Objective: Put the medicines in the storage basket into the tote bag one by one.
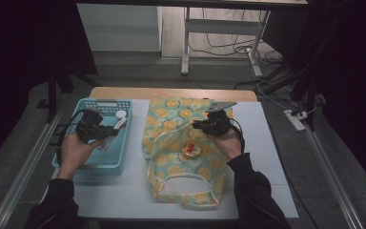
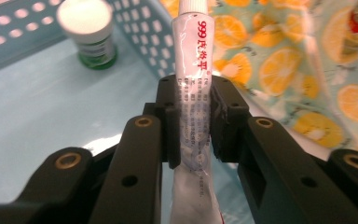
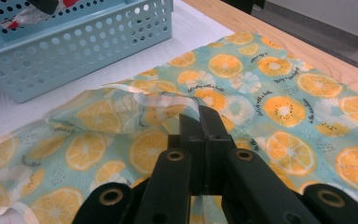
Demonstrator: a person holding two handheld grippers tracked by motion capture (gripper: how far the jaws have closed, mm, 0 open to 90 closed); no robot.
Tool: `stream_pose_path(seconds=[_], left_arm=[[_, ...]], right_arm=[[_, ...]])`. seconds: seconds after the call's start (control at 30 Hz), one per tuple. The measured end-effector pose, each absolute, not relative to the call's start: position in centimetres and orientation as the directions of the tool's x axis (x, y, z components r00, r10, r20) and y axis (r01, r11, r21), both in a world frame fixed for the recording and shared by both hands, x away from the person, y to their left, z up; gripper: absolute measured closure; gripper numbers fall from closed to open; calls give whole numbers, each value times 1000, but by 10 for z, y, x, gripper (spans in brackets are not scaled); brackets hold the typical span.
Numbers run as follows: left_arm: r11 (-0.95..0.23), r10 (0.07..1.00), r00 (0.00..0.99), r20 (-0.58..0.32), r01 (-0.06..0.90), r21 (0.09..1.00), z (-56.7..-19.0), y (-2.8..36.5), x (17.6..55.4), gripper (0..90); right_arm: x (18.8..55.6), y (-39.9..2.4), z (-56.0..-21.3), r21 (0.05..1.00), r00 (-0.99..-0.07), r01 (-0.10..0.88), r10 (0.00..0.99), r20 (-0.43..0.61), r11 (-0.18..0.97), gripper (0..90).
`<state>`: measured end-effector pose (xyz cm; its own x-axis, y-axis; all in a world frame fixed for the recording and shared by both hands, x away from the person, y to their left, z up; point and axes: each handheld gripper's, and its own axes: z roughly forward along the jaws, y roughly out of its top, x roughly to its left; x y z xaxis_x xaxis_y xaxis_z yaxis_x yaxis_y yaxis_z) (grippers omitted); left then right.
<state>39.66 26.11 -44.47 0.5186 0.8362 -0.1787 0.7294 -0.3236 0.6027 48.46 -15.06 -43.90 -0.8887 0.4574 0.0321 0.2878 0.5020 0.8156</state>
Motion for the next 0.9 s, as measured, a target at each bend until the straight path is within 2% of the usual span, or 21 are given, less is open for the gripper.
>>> stream_pose_path(seconds=[0.5,0.9], left_arm=[[-384,762,622,-182,660,646,-429,221,387,754],[-442,697,691,-189,623,646,-427,185,385,754]], right_arm=[[484,-151,-438,817,-888,286,459,30,500,900],[484,-151,-438,818,-888,286,459,31,499,900]])
